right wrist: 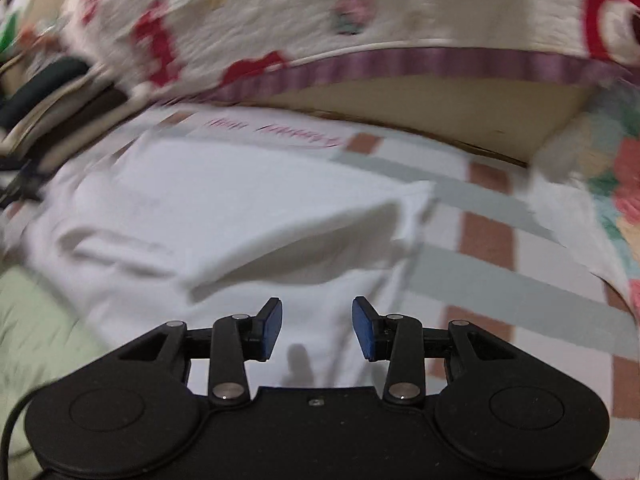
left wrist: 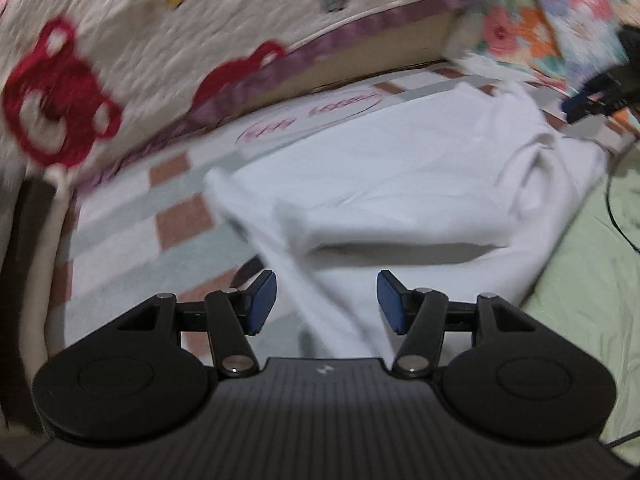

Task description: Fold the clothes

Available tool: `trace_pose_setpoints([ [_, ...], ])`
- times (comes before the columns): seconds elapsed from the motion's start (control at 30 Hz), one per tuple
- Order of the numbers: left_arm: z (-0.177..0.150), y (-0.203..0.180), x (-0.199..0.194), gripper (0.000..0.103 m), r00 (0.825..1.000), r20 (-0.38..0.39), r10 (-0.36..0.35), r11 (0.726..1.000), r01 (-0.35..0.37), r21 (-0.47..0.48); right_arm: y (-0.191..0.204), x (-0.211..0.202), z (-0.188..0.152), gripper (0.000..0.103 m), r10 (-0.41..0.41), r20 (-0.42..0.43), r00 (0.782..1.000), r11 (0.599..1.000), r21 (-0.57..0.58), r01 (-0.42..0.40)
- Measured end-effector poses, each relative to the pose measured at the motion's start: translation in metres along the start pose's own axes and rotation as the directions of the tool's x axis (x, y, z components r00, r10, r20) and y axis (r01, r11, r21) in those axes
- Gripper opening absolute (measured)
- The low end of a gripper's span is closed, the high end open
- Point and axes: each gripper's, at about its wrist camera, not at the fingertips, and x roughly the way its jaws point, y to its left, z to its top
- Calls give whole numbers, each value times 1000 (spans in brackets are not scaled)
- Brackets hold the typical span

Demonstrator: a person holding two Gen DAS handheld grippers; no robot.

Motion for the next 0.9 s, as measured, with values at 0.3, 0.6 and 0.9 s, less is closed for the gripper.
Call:
trace_pose_setpoints([
  [0.3, 6, -48, 34, 62, 999, -5, -53, 979, 53, 198, 28, 39, 16, 48, 87, -71, 994, 995, -36, -90],
  [0.6, 8, -74, 66, 66, 993, 13, 114, 896, -109, 430, 54, 73, 27, 50, 153, -167, 974, 973, -146, -178],
  [0.9, 41, -36, 101, 69, 991, -48, 126, 976, -115, 187, 35, 108, 68, 51, 161, -115, 980, 987, 47, -157],
])
